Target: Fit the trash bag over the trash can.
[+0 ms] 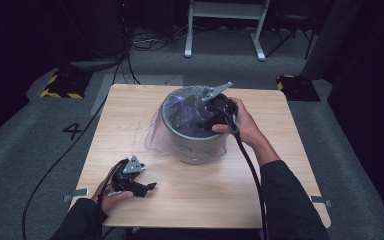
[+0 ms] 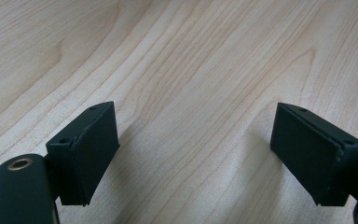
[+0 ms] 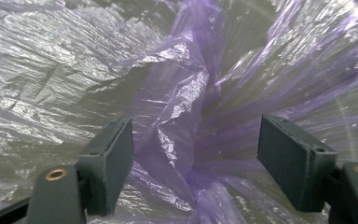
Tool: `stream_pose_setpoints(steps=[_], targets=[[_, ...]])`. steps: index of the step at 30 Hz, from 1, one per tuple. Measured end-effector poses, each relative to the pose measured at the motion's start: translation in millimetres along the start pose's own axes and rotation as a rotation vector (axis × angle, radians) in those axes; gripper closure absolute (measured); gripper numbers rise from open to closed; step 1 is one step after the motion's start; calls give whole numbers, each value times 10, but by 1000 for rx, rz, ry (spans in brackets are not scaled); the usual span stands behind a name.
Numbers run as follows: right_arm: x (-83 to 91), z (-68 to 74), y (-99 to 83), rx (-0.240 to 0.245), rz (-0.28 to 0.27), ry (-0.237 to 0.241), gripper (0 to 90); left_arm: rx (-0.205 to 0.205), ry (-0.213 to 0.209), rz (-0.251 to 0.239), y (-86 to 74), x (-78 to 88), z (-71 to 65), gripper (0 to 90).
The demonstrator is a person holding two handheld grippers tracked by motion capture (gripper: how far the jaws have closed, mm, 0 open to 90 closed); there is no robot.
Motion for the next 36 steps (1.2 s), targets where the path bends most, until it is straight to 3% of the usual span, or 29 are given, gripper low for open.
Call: stream_pose_setpoints(steps=[6, 11, 16, 27, 36], targets=[[-40, 11, -6, 27, 71, 3, 261, -1, -2, 0, 0, 0, 1, 146], [-63, 13, -15, 8, 124, 13, 260, -1, -2, -1, 1, -1, -1, 146], [-71, 20, -16, 20, 141, 16, 251, -2, -2, -1, 1, -1, 0, 146], [-29, 2, -8, 1, 100, 11, 242, -3, -2, -1, 1, -1, 0, 146], [40, -14, 32, -30, 16, -3, 220, -2, -2, 0, 1, -1, -1, 146]])
Point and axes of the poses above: each handheld gripper's, and its own axes: x roughly backward along the jaws, y roughly out of its top, z roughly to its left, the point moved 6 cm from there along -x, roughly forward along the jaws, and after that the axes turned 10 degrees about -y, right-handed, at the moved point
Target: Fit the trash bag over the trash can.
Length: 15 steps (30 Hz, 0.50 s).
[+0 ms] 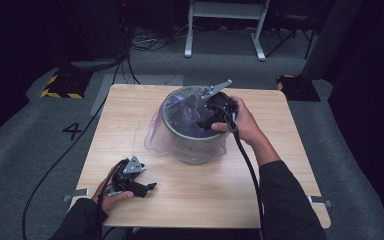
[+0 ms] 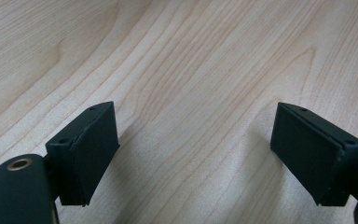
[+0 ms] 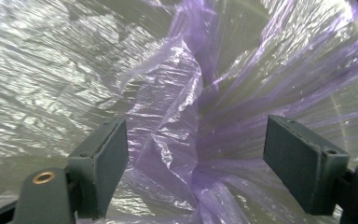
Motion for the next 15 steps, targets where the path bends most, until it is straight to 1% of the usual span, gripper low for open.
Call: stream_pose_setpoints(steps=[4, 7, 11, 14, 15], targets=[[33, 0, 9, -19, -33, 13, 209, 0, 0, 0, 0, 0, 0, 146], [43, 4, 9, -18, -50, 10, 196, 0, 0, 0, 0, 0, 0, 146], [85, 15, 16, -16, -102, 14, 181, 0, 0, 0, 0, 0, 0, 146], [130, 23, 24, -17, -134, 30, 175, 0, 0, 0, 0, 0, 0, 146], [147, 20, 28, -20, -146, 25, 175, 0, 0, 0, 0, 0, 0, 146]])
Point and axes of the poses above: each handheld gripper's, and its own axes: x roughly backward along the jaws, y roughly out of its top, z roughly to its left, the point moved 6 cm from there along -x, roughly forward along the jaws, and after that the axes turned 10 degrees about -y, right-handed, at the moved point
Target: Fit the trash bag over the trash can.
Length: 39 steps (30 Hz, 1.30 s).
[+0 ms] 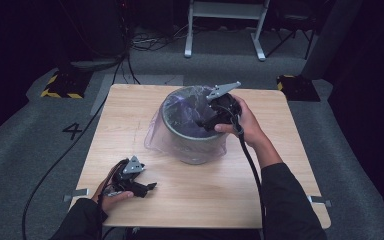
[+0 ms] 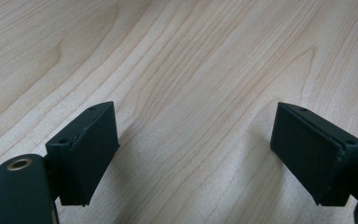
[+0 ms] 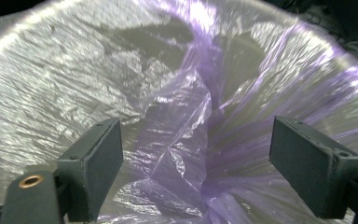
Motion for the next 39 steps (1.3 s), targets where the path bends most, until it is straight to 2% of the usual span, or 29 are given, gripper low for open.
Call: stream_pose_setpoints(steps=[6, 12, 14, 16, 18, 22, 24, 25, 29, 33, 35, 39], targets=[[45, -11, 8, -11, -10, -16, 175, 0, 0, 0, 0, 0, 0, 146], [91, -37, 5, -44, -51, -25, 175, 0, 0, 0, 0, 0, 0, 146], [115, -39, 12, -60, -71, -8, 171, -1, 0, 0, 0, 0, 1, 146], [128, -47, 17, -68, -75, -25, 166, 0, 0, 0, 0, 0, 0, 146], [152, -38, 16, -63, -91, -16, 156, 0, 0, 0, 0, 0, 0, 146], [199, -33, -2, -54, -112, -30, 157, 0, 0, 0, 0, 0, 0, 146], [236, -53, -6, -63, -134, -58, 159, 0, 0, 0, 0, 0, 0, 146], [270, -60, -8, -72, -162, -66, 160, 0, 0, 0, 0, 0, 0, 146], [370, -81, -13, -80, -199, -78, 160, 0, 1, 1, 0, 0, 0, 146], [461, -126, -48, -90, -204, -100, 160, 0, 0, 0, 0, 0, 0, 146], [512, -138, -68, -106, -216, -86, 161, 0, 1, 1, 0, 0, 0, 146], [586, -171, -121, -108, -217, -102, 162, 0, 1, 1, 0, 0, 0, 146]])
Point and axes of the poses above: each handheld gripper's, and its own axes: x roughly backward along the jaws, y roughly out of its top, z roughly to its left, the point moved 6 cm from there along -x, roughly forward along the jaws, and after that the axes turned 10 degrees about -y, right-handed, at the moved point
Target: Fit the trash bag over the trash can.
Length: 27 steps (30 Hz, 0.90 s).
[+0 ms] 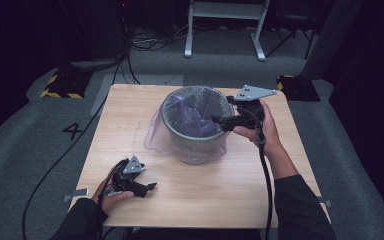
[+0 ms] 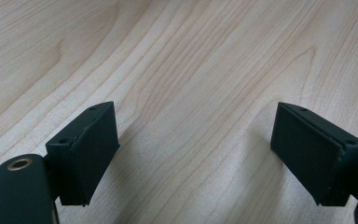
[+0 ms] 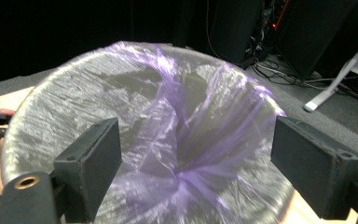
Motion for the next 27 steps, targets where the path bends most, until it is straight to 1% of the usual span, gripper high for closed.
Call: stream_pose_setpoints(steps=[2, 4, 7, 9, 11, 12, 13, 15, 16, 19, 24, 27], targets=[[42, -15, -14, 17, 7, -12, 162, 0, 0, 0, 0, 0, 0, 146], [80, -23, -20, 15, 7, -9, 162, 0, 0, -1, 0, -1, 0, 146], [112, -50, -37, 22, 13, -28, 162, 0, 0, -1, 0, -1, 0, 145], [140, -56, -59, 16, 15, -24, 162, 1, -1, -1, 0, -1, 0, 146], [164, -63, -96, 24, 19, -26, 161, 0, 0, 0, 0, 0, 0, 145], [169, -71, -118, 21, 20, -28, 161, 0, 0, 0, 0, 0, 0, 146], [170, -80, -142, 15, 27, -25, 161, 0, 0, 0, 0, 0, 0, 145], [178, -103, -185, 17, 42, -37, 161, 0, 0, -1, 0, -1, 0, 146], [185, -111, -201, 15, 47, -36, 161, 0, -1, -1, 1, -1, 0, 145], [201, -133, -243, 27, 60, -45, 159, 0, 0, 0, 1, -1, 1, 145], [233, -139, -296, 21, 64, -40, 160, 0, 0, 0, 2, -2, 0, 145], [261, -122, -319, 32, 63, -39, 159, 0, 0, 0, 2, -2, 1, 144]])
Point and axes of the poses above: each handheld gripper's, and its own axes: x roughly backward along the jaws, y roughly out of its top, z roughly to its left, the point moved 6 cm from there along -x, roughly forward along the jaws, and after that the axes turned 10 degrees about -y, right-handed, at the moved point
